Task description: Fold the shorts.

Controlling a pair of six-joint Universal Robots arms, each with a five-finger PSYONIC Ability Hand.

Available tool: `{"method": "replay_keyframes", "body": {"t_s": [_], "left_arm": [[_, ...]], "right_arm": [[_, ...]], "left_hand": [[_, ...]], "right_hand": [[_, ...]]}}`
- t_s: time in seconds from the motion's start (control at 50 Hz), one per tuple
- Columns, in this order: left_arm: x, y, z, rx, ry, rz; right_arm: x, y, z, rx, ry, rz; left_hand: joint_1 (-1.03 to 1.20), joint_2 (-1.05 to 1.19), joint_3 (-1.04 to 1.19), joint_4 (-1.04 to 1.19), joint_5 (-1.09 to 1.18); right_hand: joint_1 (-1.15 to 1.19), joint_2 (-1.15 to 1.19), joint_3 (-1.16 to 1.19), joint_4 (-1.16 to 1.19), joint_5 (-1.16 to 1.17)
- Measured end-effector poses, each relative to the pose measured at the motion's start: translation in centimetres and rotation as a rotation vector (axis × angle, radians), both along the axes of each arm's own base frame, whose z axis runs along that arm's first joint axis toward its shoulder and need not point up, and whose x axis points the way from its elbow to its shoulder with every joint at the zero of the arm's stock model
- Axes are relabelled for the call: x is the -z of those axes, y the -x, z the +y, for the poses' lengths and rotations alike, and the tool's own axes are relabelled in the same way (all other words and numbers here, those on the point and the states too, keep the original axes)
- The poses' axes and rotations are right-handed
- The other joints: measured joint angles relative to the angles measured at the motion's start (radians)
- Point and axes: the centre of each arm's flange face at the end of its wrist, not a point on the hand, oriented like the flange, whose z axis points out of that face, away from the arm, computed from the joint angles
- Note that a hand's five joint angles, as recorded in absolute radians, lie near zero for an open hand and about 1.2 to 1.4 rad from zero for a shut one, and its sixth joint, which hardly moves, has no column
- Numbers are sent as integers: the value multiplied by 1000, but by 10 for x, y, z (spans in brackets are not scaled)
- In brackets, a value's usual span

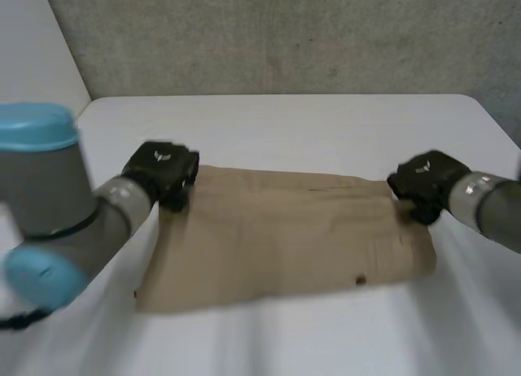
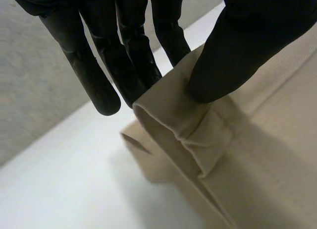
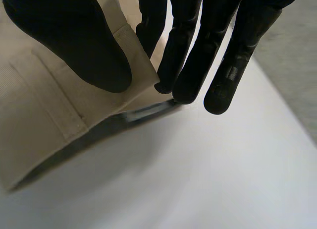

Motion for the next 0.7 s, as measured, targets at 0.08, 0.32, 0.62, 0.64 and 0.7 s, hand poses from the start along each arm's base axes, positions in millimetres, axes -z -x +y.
{"method": "replay_keyframes", "body": {"t_s": [0.08,0.32,0.62,0.64,0.7], "left_arm": [[13,15,-45,-49,76,-14],[62,53,-128,-71,288,-6],[55,81,-90,6,424,72],[49,79,-84,6,428,76],[41,74,-74,4,426,77]], "right_arm": [[10,-15,-29,44,102,-17],[65,-36,-101,153,350,-34],[16,-40,-72,192,389,-207],[9,-39,-64,187,377,-235],[1,-36,-48,169,346,-272]], "left_hand": [[0,0,0,0,0],[0,0,0,0,0],[-947,-998,-978,-990,-928],[-947,-998,-978,-990,-928],[-947,-998,-978,-990,-928]], "right_hand": [[0,0,0,0,0],[19,0,0,0,3],[-765,-959,-966,-958,-929],[-765,-959,-966,-958,-929],[-765,-959,-966,-958,-929]]}}
